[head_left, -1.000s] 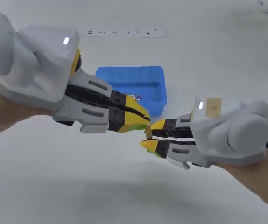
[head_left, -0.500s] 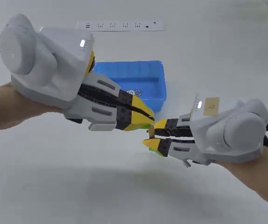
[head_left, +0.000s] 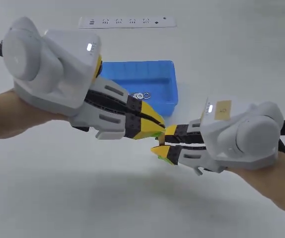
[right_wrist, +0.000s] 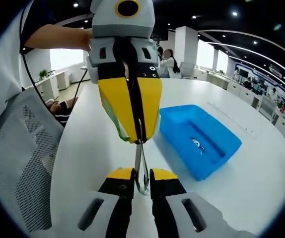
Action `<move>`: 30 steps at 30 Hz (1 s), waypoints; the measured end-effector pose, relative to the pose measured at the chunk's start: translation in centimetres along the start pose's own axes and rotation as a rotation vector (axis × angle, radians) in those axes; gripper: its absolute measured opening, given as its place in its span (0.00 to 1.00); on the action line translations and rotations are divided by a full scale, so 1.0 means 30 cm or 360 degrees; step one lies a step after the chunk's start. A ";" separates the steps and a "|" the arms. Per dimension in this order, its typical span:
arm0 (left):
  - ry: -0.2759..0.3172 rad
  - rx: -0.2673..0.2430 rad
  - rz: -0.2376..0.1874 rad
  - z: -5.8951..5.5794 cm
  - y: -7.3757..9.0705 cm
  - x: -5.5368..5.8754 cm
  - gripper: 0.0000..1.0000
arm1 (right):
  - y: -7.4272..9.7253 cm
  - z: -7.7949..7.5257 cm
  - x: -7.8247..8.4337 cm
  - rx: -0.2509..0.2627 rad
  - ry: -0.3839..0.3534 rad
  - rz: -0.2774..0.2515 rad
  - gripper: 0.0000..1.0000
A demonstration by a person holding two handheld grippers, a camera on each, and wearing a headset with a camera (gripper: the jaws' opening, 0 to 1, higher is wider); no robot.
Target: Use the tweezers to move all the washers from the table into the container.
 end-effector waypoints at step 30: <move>0.0016 0.0013 0.0014 -0.013 0.009 -0.010 0.05 | 0.003 0.018 -0.010 -0.0026 0.0014 0.0003 0.11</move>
Point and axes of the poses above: the centre of the closed fingertips' face, and the gripper's own axes: y roughly backward along the fingers, z roughly to its left, x roughly out of its underside, the point moved 6 cm from there along y, roughly backward along the fingers, and after that the axes turned 3 degrees about x, right-handed, at the moved point
